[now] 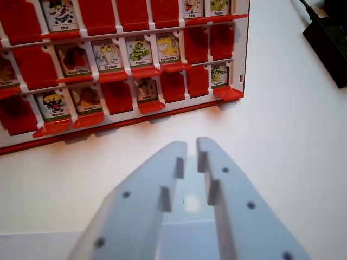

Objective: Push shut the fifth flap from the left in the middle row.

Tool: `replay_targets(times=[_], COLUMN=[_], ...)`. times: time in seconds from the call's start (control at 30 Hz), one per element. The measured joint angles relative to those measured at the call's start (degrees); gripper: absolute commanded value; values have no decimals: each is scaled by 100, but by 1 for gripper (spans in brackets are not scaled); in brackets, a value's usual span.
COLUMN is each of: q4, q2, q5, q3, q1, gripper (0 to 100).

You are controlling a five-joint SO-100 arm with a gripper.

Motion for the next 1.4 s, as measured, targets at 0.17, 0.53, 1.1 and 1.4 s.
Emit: replay_targets(times=[0.17, 0.53, 1.1, 1.4], q4=[-703, -2101, -3419, -3674], q2=[-791, -2382, -5106, -5722], q5=[0, 0, 158, 158], q3=[62, 211, -343, -694], q1=[-97, -158, 0, -132], gripper=[2, 2, 2, 2])
